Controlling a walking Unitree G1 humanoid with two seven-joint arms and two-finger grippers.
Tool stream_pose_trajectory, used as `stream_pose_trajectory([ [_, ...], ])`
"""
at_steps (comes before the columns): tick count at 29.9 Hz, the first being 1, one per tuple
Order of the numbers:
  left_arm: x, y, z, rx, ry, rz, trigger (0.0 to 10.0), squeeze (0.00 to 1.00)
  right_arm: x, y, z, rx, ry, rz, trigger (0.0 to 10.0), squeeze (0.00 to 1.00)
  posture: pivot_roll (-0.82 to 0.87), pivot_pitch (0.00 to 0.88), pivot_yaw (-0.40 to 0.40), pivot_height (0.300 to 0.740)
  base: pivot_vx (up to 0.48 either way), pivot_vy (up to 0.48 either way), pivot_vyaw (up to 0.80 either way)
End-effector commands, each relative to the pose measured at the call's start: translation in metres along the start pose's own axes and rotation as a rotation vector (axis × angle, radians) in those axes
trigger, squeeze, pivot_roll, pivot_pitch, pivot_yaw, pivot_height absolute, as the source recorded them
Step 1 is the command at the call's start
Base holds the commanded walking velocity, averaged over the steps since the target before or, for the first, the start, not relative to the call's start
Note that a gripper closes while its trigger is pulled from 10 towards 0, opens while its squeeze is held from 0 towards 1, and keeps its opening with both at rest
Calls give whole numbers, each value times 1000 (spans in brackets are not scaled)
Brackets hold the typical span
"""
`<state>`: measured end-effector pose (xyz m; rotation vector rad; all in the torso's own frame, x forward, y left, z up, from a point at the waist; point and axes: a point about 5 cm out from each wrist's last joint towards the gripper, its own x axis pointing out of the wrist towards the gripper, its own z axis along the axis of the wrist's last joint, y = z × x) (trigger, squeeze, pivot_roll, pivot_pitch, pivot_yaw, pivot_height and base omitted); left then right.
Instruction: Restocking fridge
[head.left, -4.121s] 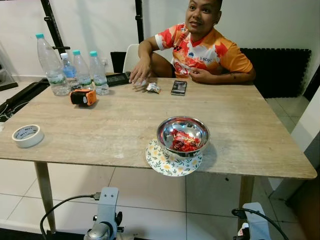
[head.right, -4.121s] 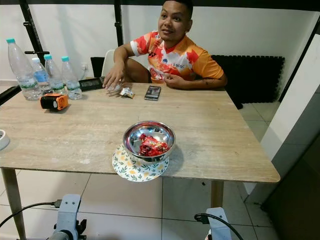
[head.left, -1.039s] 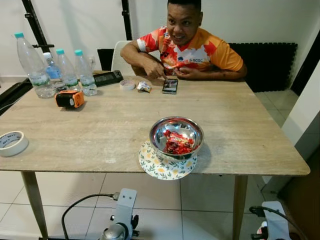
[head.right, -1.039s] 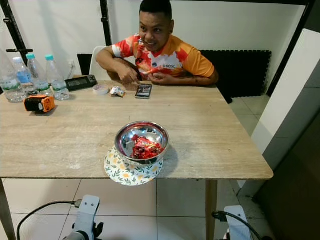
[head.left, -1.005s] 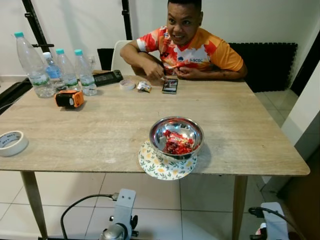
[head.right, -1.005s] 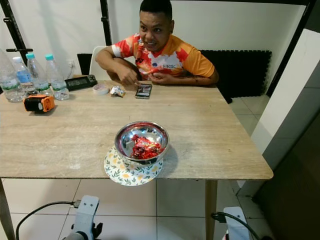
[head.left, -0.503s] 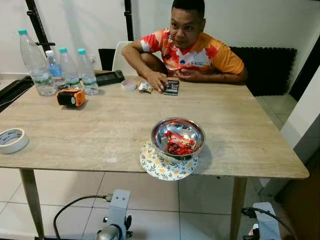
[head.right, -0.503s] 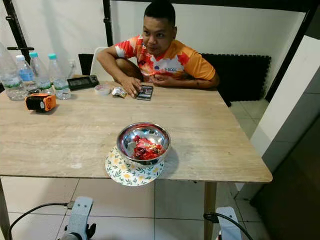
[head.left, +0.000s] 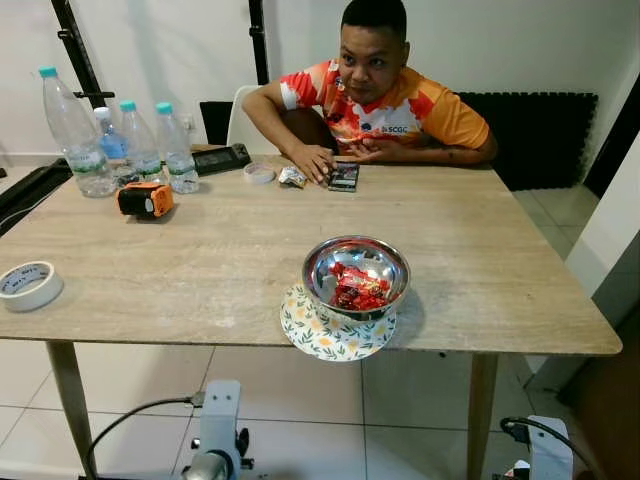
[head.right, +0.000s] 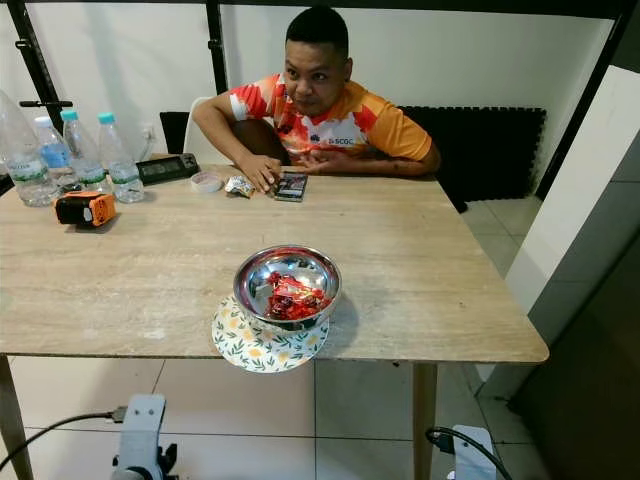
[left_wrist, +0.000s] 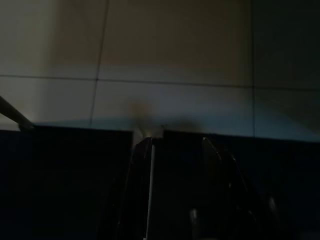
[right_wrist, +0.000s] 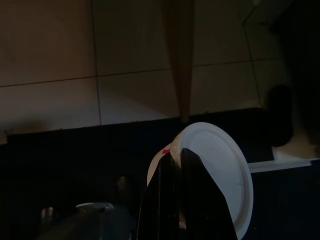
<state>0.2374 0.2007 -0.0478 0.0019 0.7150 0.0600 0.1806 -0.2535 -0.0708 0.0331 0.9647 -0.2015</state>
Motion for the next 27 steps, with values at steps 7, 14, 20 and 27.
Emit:
stream_pose_trajectory([
  [7,5,18,58,-503,-281,-24,10000,0,0,0,1,28,-20,-7,10000,0,-124,0,21,740,0,0,0],
  [14,7,20,89,-690,-384,-121,10000,0,-1,1,-1,1,-17,-3,10000,0,-132,0,27,740,0,0,0],
  [20,7,16,107,-765,-452,-191,10000,0,-1,-1,-3,-7,-15,-8,10000,0,-136,0,29,740,0,0,0],
  [27,6,12,123,-794,-507,-256,10000,0,-1,-1,-4,-16,-13,-9,10000,0,-137,0,23,740,0,0,0],
])
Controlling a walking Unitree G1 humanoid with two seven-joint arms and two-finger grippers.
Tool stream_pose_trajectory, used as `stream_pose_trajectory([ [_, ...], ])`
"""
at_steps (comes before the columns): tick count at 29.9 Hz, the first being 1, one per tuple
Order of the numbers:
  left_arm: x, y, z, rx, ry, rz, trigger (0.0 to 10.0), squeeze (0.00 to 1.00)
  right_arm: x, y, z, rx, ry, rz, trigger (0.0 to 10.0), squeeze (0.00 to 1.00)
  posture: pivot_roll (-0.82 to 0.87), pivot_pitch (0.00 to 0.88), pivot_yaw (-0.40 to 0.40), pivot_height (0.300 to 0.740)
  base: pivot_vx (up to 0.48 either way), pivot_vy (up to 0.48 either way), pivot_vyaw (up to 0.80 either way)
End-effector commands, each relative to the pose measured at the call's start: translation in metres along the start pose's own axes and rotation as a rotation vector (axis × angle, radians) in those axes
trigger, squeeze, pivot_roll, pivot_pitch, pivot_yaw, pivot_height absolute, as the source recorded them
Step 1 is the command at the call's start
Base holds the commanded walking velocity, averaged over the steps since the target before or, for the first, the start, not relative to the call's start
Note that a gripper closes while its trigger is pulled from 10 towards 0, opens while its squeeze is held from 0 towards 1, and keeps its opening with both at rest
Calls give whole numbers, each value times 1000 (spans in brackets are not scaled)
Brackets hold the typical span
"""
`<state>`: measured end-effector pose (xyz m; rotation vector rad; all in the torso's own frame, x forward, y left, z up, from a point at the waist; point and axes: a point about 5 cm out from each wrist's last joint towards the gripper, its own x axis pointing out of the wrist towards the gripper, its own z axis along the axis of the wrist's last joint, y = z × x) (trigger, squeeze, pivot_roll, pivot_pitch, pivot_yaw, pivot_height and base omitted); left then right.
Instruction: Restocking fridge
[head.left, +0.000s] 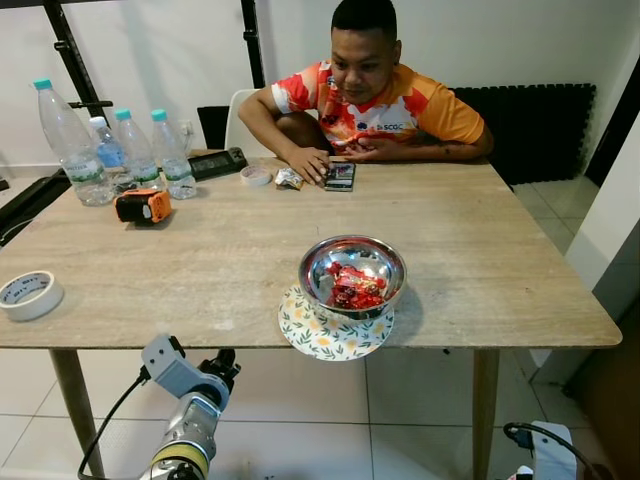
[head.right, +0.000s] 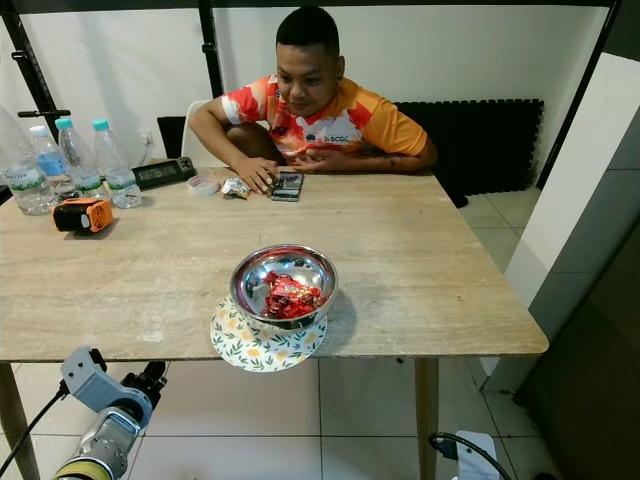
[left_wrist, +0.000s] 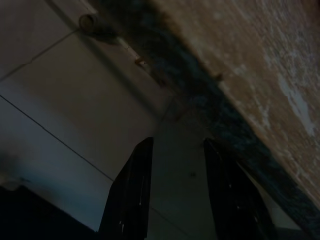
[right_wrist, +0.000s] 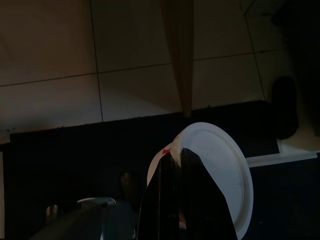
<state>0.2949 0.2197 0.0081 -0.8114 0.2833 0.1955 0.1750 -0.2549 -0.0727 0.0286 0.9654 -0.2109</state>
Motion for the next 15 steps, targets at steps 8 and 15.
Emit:
stream_pose_trajectory([
  [8,17,-41,30,-42,-107,-223,10000,0,0,3,1,-25,-14,5,10000,0,-135,0,22,740,0,0,0],
  [15,23,-61,50,-48,-140,-334,10000,0,0,3,1,-38,-9,5,10000,0,-133,0,28,740,0,0,0],
])
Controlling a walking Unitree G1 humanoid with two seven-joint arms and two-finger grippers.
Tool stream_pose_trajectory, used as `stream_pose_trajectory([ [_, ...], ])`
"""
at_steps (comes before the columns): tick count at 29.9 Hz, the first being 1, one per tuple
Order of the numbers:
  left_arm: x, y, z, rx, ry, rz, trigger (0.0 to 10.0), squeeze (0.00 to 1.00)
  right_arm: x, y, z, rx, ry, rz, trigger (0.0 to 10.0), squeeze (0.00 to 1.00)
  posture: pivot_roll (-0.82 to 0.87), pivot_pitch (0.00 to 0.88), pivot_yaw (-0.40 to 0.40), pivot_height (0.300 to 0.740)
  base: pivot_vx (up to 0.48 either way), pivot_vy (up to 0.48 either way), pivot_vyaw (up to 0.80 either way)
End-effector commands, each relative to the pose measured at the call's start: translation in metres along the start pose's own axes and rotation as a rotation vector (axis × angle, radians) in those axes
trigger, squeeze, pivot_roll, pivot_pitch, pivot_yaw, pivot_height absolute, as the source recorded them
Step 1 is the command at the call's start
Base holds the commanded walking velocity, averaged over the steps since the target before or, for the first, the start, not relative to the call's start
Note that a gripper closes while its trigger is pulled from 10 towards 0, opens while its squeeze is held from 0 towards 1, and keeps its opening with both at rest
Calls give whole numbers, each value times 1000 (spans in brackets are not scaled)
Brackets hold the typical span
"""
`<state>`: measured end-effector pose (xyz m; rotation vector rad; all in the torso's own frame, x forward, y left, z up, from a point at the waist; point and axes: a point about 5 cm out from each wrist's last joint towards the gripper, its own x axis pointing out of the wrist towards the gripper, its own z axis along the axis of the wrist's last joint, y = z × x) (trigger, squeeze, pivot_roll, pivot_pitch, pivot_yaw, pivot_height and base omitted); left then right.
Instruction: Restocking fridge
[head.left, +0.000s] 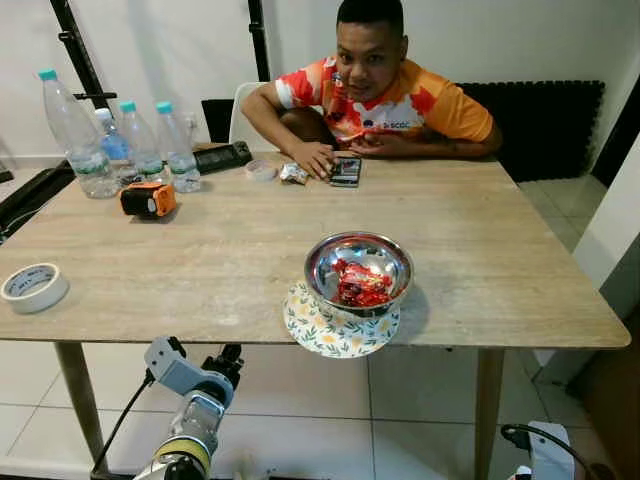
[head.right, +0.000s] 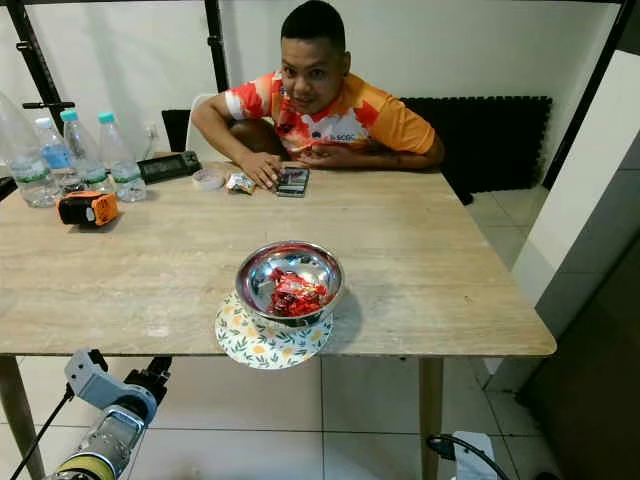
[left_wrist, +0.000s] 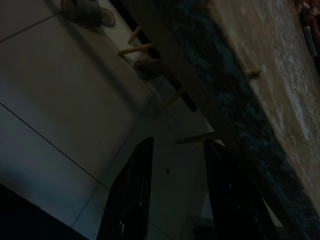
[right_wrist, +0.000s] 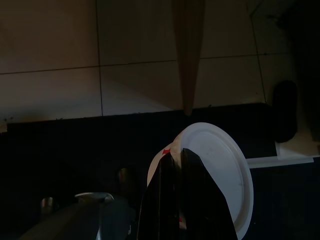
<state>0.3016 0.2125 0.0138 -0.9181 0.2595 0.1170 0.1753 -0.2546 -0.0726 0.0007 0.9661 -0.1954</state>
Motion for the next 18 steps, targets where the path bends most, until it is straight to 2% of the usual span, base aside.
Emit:
stream_pose_trajectory([
  [1,23,-53,46,55,-147,-251,10000,0,0,2,0,-8,-7,4,10000,0,-133,0,28,740,0,0,0],
  [4,23,-51,40,96,-112,-242,10000,0,0,2,-1,-10,-2,3,10000,0,-136,0,34,740,0,0,0],
  [5,20,-44,27,198,-42,-215,10000,0,0,3,-3,-16,2,4,10000,0,-136,0,34,740,0,0,0],
  [6,20,-44,27,198,-42,-215,10000,0,0,3,-3,-16,2,4,10000,0,-136,0,34,740,0,0,0],
  [8,15,-35,10,323,47,-185,10000,0,0,3,-4,-25,7,7,10000,0,-136,0,34,740,0,0,0],
  [10,14,-33,7,348,66,-178,10000,0,0,3,-4,-27,8,7,10000,0,-136,0,34,740,0,0,0],
  [11,7,-20,-8,460,148,-140,10000,0,0,3,-5,-30,11,10,10000,0,-137,0,44,740,0,0,0],
  [12,7,-20,-8,460,148,-140,10000,0,0,3,-5,-30,11,10,10000,0,-137,0,44,740,0,0,0],
  [14,-6,-2,-28,619,271,-88,10000,0,-1,4,-7,-35,14,13,10000,0,-136,0,45,740,0,0,0],
  [15,-14,12,-36,725,337,-30,10000,0,-1,4,-7,-35,15,15,10000,0,-136,0,45,740,0,0,0],
  [16,-18,19,-40,784,370,7,10000,0,-1,4,-8,-35,16,15,10000,0,-136,0,45,740,0,0,0],
  [18,-18,19,-40,784,370,7,10000,0,-1,4,-8,-35,16,15,10000,0,-136,0,45,740,0,0,0],
])
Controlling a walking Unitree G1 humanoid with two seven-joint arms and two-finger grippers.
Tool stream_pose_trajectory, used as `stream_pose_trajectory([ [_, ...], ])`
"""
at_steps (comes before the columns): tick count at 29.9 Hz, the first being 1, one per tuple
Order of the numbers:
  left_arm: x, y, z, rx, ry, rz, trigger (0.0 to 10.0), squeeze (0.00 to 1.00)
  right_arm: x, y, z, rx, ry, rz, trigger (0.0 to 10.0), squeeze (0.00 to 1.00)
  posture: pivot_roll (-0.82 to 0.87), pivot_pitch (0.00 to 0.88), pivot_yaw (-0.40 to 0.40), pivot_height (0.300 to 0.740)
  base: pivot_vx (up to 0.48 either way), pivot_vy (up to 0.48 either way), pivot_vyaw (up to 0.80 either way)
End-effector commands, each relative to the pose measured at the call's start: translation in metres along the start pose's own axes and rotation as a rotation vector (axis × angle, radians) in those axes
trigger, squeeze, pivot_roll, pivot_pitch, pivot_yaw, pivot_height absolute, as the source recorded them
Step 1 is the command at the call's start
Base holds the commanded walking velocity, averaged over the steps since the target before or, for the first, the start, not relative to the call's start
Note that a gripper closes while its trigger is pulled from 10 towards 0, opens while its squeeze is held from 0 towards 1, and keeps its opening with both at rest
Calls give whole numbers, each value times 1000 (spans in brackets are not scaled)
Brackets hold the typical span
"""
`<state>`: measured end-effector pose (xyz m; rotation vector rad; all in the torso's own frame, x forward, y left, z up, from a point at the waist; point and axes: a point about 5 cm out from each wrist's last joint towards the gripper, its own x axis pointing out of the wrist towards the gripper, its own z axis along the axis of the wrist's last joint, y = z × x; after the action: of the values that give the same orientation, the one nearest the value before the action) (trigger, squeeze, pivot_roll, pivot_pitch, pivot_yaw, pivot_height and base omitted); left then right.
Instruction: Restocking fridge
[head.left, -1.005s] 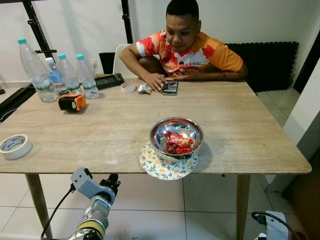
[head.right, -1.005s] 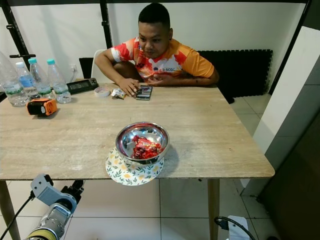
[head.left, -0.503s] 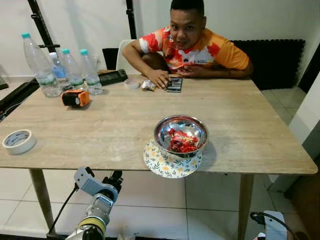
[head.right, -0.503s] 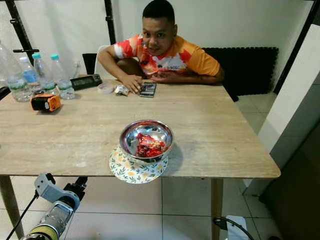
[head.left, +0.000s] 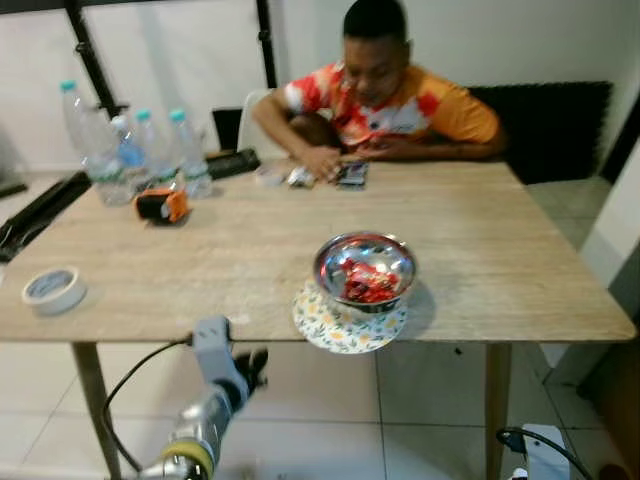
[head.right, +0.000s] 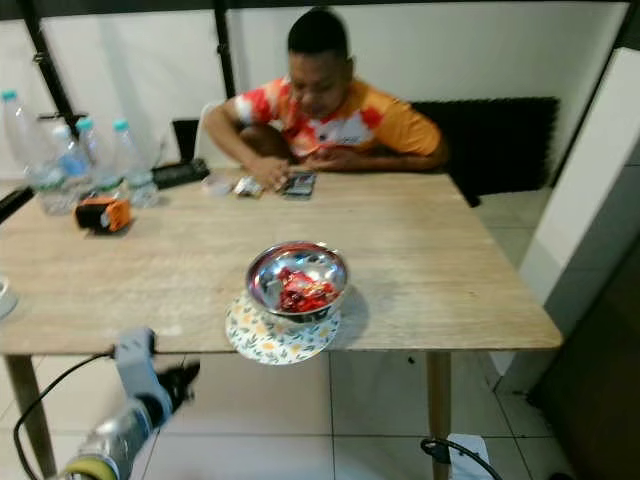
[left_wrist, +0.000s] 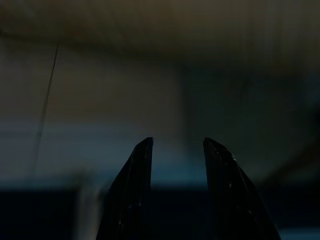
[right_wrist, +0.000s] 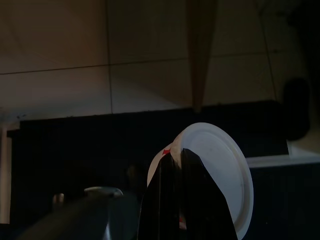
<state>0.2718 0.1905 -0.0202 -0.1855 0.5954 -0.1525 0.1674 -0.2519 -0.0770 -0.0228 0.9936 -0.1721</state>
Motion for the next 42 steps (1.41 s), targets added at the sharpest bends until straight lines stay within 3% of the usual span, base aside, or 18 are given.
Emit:
stream_pose_trajectory([
  [1,-3,7,-11,77,81,62,10000,0,0,3,1,-1,-8,7,10000,0,-138,0,49,740,0,0,0],
  [3,-10,12,-30,149,168,86,10000,0,0,3,0,1,-5,8,10000,0,-137,0,48,740,0,0,0],
  [6,-16,13,-45,193,228,95,10000,0,0,4,-1,-1,-3,8,10000,0,-137,0,48,740,0,0,0],
  [10,-17,12,-48,197,234,93,10000,0,0,3,-1,-8,-2,7,10000,0,-133,0,39,740,0,0,0],
  [14,-22,8,-67,239,314,105,10000,0,0,3,0,-64,6,5,10000,0,-132,0,9,740,0,0,0],
  [17,-24,6,-73,220,322,118,10000,0,1,1,3,-97,4,5,10000,0,-125,0,-27,740,0,0,0],
  [23,-26,2,-80,230,301,125,10000,0,1,-6,14,-148,-8,-1,10000,0,-115,0,-58,740,0,0,0],
  [27,-27,0,-81,225,287,122,10000,0,1,-7,15,-136,-13,-8,10000,0,-116,0,-53,740,0,0,0],
  [31,-27,-1,-82,214,277,110,10000,0,0,-5,9,-115,-9,-10,10000,0,-119,0,-39,740,0,0,0],
  [34,-24,-6,-78,272,272,52,10000,0,-1,0,-6,-32,9,-6,10000,0,-143,0,10,740,0,0,-533],
  [42,-17,-14,-69,328,256,9,10000,0,-4,0,-19,2,23,-26,10000,0,-164,0,54,740,0,0,-800],
])
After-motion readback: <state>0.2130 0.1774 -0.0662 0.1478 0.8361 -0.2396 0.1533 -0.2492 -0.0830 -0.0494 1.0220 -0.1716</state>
